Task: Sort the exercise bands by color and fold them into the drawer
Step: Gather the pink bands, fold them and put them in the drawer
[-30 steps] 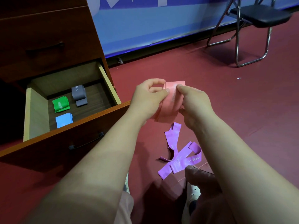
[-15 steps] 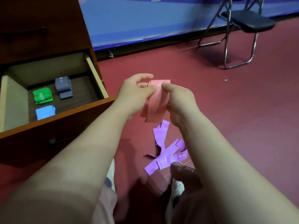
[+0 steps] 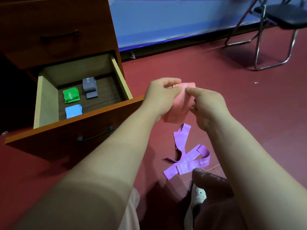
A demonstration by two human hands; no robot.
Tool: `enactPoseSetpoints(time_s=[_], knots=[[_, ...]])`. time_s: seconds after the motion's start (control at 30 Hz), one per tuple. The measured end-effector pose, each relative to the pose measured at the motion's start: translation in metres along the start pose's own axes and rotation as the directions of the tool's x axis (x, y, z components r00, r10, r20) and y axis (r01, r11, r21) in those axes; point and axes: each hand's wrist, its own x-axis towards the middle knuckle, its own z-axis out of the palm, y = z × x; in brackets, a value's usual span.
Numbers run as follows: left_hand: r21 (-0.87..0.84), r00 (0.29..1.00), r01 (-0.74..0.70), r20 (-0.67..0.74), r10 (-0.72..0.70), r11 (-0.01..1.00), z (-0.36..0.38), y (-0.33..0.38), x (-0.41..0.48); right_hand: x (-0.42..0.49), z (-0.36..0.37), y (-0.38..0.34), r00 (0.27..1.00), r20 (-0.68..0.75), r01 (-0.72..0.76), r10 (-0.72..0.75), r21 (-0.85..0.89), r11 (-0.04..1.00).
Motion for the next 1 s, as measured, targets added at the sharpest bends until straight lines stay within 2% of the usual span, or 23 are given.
enactPoseSetpoints(time_s=[0.17, 0.33, 0.5, 0.67, 1.0], knots=[[-0.057, 0.999, 0.051, 0.010, -0.051, 0.997, 0.000, -0.002, 0.002, 0.002, -0.002, 0.002, 1.000, -0.021, 0.014, -0.013, 0.037, 0.999], [-0.069, 0.990, 0.102, 0.101, -0.095, 0.992, -0.002, -0.002, 0.003, 0.003, -0.003, 0.000, 0.998, -0.056, 0.037, -0.032, 0.082, 0.996], [0.006, 0.985, 0.077, 0.152, -0.077, 0.997, -0.003, -0.001, 0.001, -0.001, -0.003, -0.003, 0.999, -0.024, 0.038, -0.036, 0.056, 0.998], [0.030, 0.995, 0.044, 0.091, -0.047, 0.999, -0.006, -0.003, 0.003, -0.003, -0.004, -0.007, 0.996, 0.087, 0.033, -0.032, -0.006, 0.999], [0.156, 0.994, -0.013, 0.113, -0.005, 0.988, -0.011, -0.006, 0.004, 0.004, -0.007, -0.002, 0.994, 0.088, 0.081, -0.070, -0.131, 0.988]])
